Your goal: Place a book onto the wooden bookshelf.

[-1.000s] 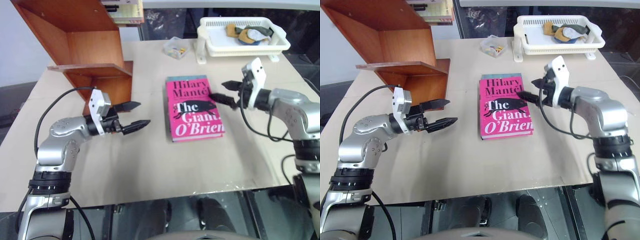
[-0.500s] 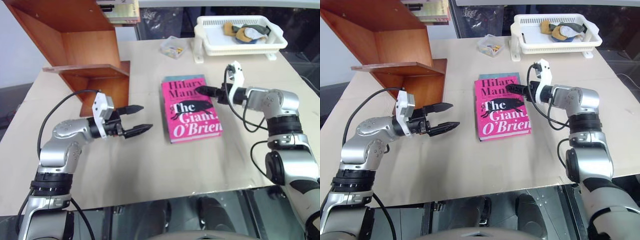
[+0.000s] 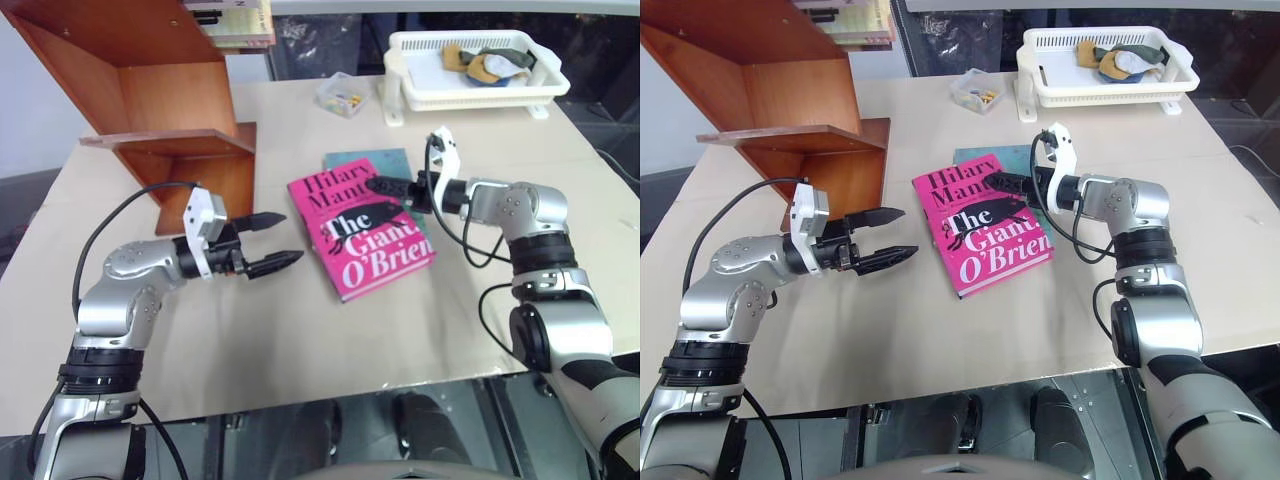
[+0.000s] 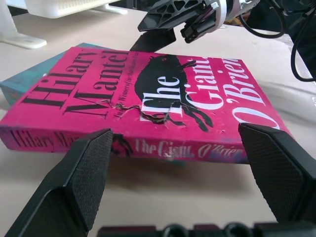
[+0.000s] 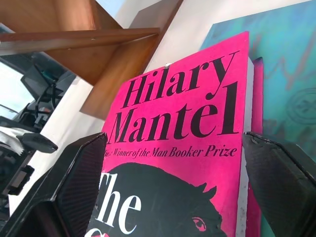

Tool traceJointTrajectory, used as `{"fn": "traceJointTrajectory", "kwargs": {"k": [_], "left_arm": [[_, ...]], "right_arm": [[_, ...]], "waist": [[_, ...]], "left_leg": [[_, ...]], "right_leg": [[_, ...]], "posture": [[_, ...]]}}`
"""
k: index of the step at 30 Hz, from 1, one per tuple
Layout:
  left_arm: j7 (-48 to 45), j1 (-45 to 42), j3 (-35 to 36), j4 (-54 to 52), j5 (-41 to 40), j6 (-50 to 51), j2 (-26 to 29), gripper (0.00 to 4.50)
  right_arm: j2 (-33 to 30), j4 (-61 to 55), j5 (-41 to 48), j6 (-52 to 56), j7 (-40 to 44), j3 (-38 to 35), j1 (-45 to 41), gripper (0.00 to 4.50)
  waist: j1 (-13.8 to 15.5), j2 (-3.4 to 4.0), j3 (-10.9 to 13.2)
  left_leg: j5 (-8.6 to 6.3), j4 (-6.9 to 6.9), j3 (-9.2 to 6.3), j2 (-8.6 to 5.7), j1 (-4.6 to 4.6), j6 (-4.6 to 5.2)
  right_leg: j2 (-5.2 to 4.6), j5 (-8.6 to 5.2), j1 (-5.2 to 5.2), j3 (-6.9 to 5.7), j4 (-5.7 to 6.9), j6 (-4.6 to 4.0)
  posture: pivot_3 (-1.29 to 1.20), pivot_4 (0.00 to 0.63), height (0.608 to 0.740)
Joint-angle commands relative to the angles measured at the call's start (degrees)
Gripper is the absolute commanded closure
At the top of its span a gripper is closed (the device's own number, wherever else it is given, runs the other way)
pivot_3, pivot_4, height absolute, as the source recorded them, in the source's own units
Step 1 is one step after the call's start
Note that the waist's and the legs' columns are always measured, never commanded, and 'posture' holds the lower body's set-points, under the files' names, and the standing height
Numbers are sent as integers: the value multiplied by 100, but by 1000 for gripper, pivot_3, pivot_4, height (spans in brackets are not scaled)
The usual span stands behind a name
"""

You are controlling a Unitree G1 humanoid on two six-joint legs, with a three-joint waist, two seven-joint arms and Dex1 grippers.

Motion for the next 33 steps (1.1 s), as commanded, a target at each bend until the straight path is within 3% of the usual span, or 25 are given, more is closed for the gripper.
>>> {"fn": "traceJointTrajectory", "kwargs": {"k": [1,8,12,21,29,33], "left_arm": [[338,-40,223,-230,-228,313,-83,12],[1260,-211,357,-144,-610,1562,-381,12],[1856,-386,301,-187,-1051,2883,-563,12],[3146,-985,1403,360,-2464,4610,-1442,12],[3693,-1038,1750,847,-2732,5156,-1656,12],[4016,-1225,2190,1297,-3090,5319,-1957,12]], "right_arm": [[-40,-179,-38,-228,83,-77,-145,29],[-268,-475,-161,-428,139,-86,-51,29],[-599,-915,-297,-541,302,35,199,29],[-1189,-2506,-72,-466,729,83,1012,29],[-1131,-3114,18,-489,686,191,1456,29],[-956,-2618,-411,-1138,645,483,1238,29]], "waist": [[-3,0,0],[-3,0,0],[6,0,0],[-15,-2,-1],[11,-3,-1],[19,-4,-2]], "left_leg": [[0,0,0,0,0,0],[0,1,0,0,0,0],[0,1,0,0,0,0],[0,6,1,4,-2,0],[3,13,3,-3,3,-4],[5,14,2,-3,5,-9]], "right_leg": [[-1,0,0,0,0,0],[9,0,-1,-1,4,0],[13,0,-2,-1,5,0],[5,0,-6,1,12,1],[7,1,-5,4,28,1],[1,0,-5,4,32,1]], "posture": [[0,150,740],[0,150,740],[0,150,740],[0,150,740],[0,150,740],[0,150,740]]}}
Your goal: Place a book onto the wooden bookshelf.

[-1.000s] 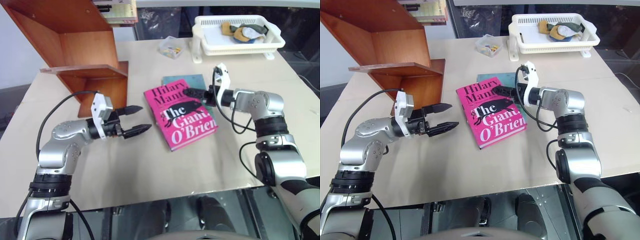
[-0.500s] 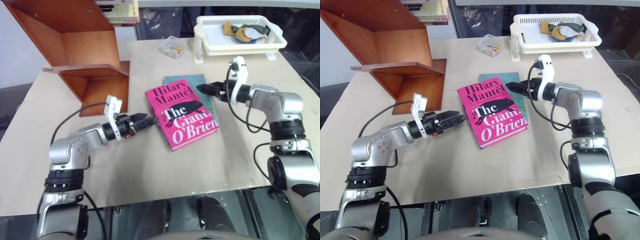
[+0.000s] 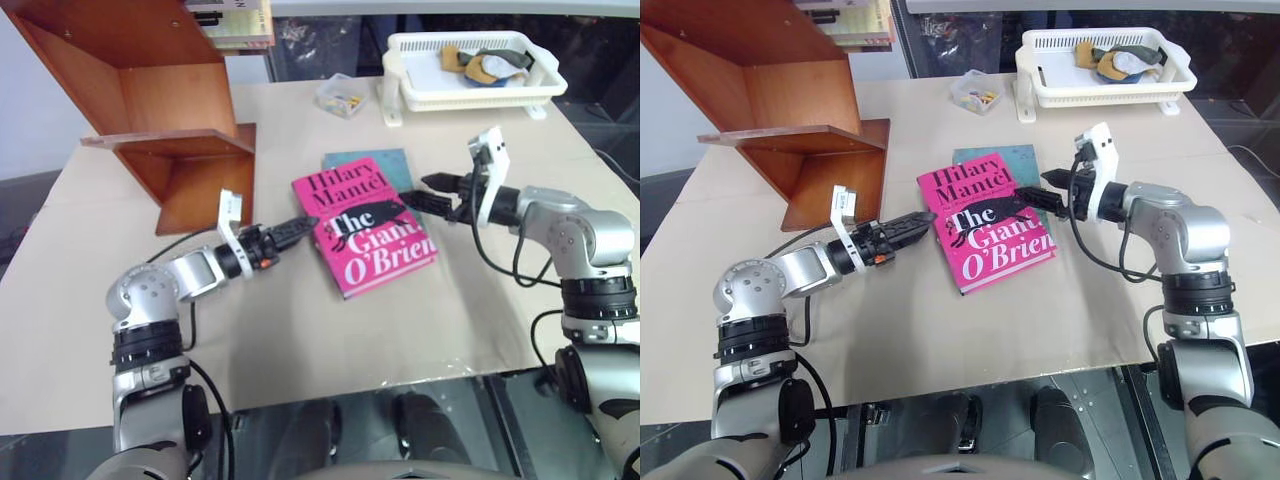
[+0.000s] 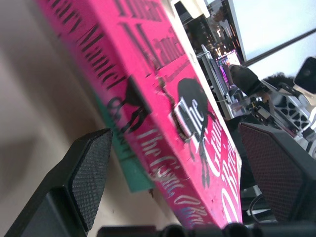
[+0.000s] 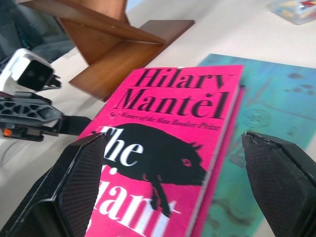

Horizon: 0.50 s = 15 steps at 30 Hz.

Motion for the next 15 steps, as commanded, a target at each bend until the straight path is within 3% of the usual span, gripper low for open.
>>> {"fn": "traceJointTrajectory", "kwargs": {"k": [1,15], "left_arm": [[237,-270,426,327,-382,101,-171,12],[638,-491,614,908,-583,265,-494,12]], "right_arm": [[154,428,-288,-586,-54,108,-342,29],[799,2432,-769,-1274,208,254,-1022,29]], "waist": [[2,-1,0],[-12,-1,1]], "left_leg": [[1,0,0,0,0,-1],[6,0,-1,-3,3,-10]], "right_leg": [[-1,0,-1,0,2,0],[-4,0,-2,1,13,-1]], "posture": [[0,150,740],[0,150,740]]}}
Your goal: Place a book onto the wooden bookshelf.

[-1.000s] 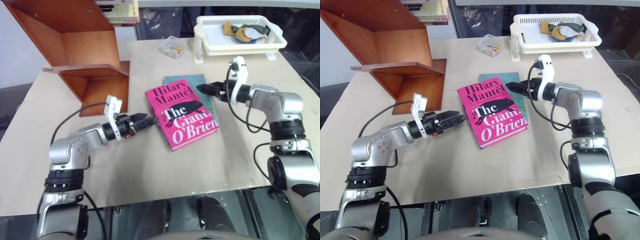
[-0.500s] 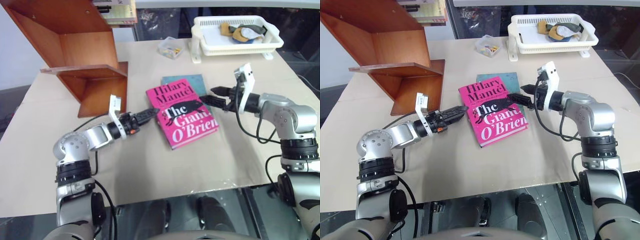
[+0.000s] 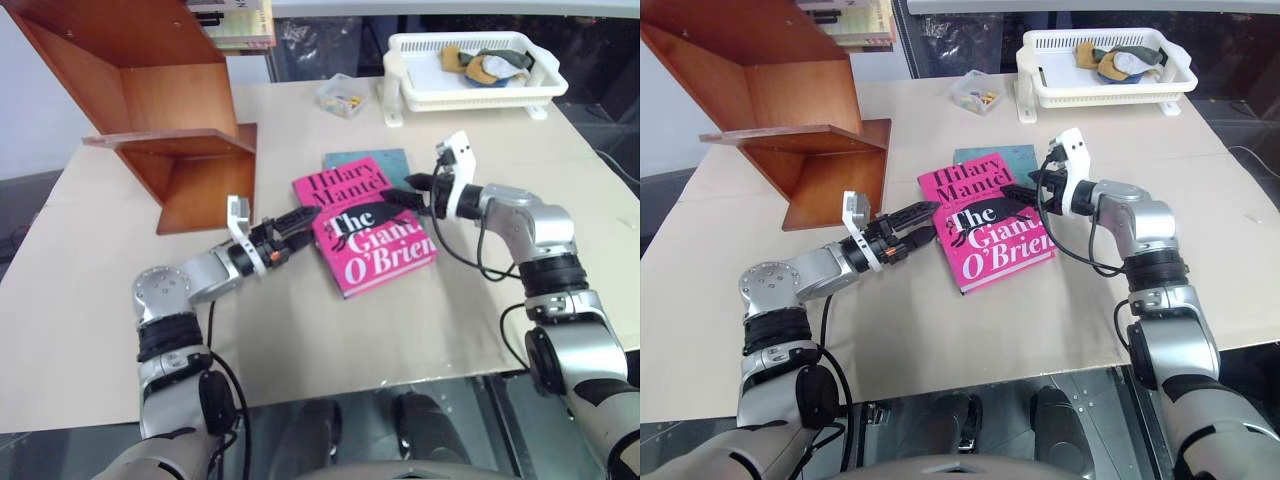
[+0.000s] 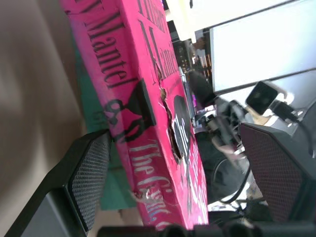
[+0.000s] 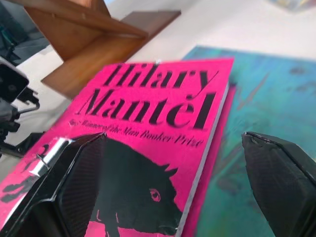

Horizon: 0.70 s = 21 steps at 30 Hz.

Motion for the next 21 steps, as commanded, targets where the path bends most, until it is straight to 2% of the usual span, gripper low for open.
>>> {"fn": "traceJointTrajectory", "kwargs": {"k": [1,13,21], "left_arm": [[12,-89,50,115,-99,14,-61,12],[79,-296,355,489,-367,94,-171,12],[117,-269,290,439,-385,201,-217,12]], "right_arm": [[127,176,-9,-121,89,-49,-262,29],[440,60,263,304,305,-136,-247,29],[502,-212,324,501,428,-113,-190,29]], "waist": [[-3,0,0],[-11,0,0],[-9,0,0]], "left_leg": [[0,0,0,0,0,0],[0,0,0,-1,0,0],[0,-1,0,-2,-2,-1]], "right_leg": [[0,0,0,0,0,0],[-2,0,-2,1,0,0],[-3,0,-4,1,2,0]], "posture": [[0,150,740],[0,150,740],[0,150,740]]}}
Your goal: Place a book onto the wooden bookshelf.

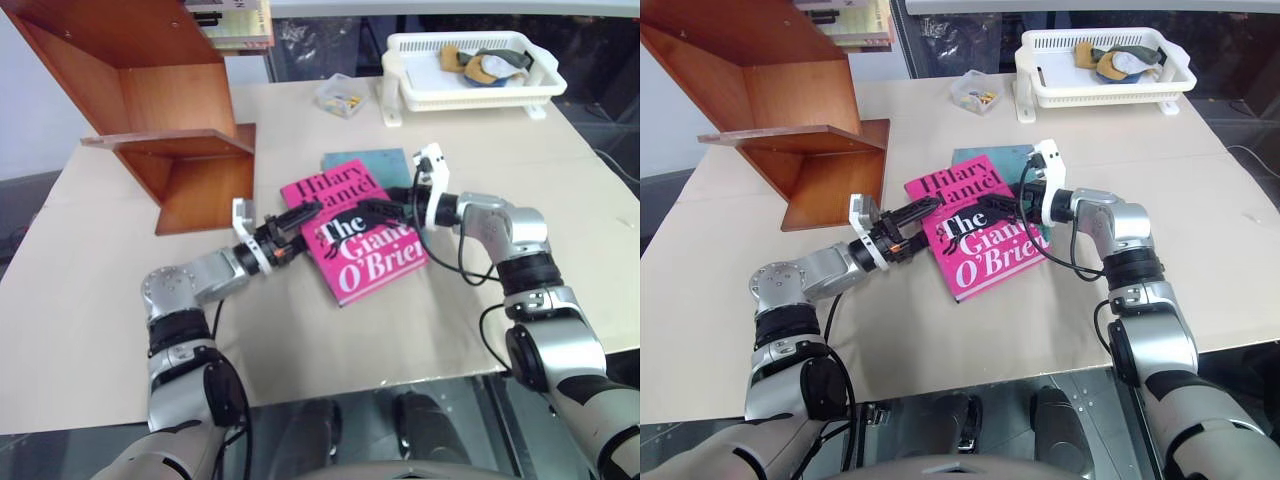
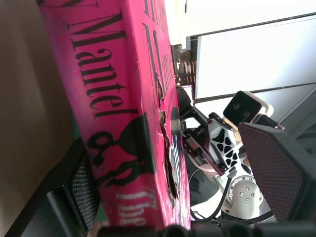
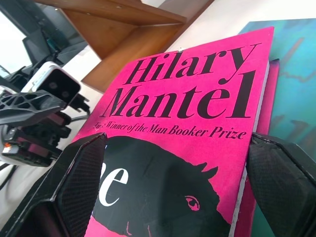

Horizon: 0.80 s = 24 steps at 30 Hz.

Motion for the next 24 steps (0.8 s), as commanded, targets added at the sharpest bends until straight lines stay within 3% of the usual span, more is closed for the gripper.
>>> {"fn": "traceJointTrajectory", "kwargs": {"k": [1,16,19,24], "left_arm": [[-23,-65,20,-116,-171,73,-44,12],[-514,159,-368,-411,38,-64,3,12],[-510,185,-352,-439,47,-141,-3,782],[-503,155,-273,-376,6,-185,34,3096]], "right_arm": [[56,-317,149,62,69,-55,-60,29],[89,-285,32,85,17,-11,-58,29],[97,-287,12,75,3,-9,-52,0],[88,-283,6,54,-31,-54,-64,0]], "waist": [[0,0,0],[1,0,0],[1,0,0],[1,0,0]], "left_leg": [[0,0,0,0,0,0],[0,-1,0,0,0,-1],[0,-1,0,0,0,-1],[0,-1,0,0,0,-1]], "right_leg": [[0,0,0,0,0,0],[0,0,-1,1,0,0],[-1,0,-1,1,0,0],[-1,0,-1,1,1,0]], "posture": [[0,150,740],[0,150,740],[0,150,740],[0,150,740]]}}
